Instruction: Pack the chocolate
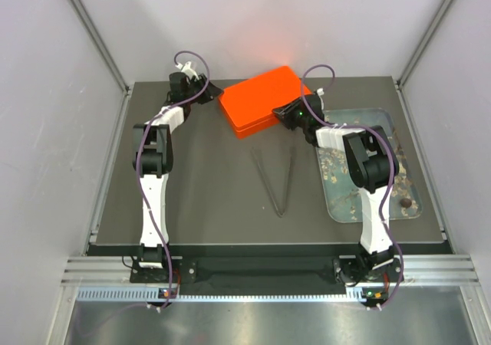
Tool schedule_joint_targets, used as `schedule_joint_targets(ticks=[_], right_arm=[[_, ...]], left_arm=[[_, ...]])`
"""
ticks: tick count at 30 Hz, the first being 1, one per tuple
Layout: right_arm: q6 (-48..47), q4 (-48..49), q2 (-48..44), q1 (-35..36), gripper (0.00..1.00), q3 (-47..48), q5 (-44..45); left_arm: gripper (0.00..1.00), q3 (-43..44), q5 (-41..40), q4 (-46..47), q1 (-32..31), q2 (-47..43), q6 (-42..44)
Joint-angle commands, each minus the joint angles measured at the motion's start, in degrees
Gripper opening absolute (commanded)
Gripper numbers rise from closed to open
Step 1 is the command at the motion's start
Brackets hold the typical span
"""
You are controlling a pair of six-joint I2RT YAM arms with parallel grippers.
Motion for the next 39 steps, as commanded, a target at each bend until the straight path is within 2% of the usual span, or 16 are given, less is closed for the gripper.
schedule_joint_targets(ticks=[1,15,27,39], right_arm=[[1.12,4.81,1.72,0.76,0.29,1.53,0.08],[1.48,0.16,2.86,1.28,0.23,-2.78,3.16],[-0.19,-9.07,3.48,1.81,0.21,-2.61,8.87],[-6.96,-22.34,5.23,3.13,0.25,5.21,12.30]], left_arm=[[0.40,-1.30,3.66,-0.33,-1.08,-1.29,0.43],[0.40,-1.48,3.22,-1.56,-1.08,-1.03,0.87],[0.40,-0.86,2.78,-2.09,-1.08,-0.41,0.70],[0.40,0.10,2.78,-2.09,-1.08,0.47,-0.09]])
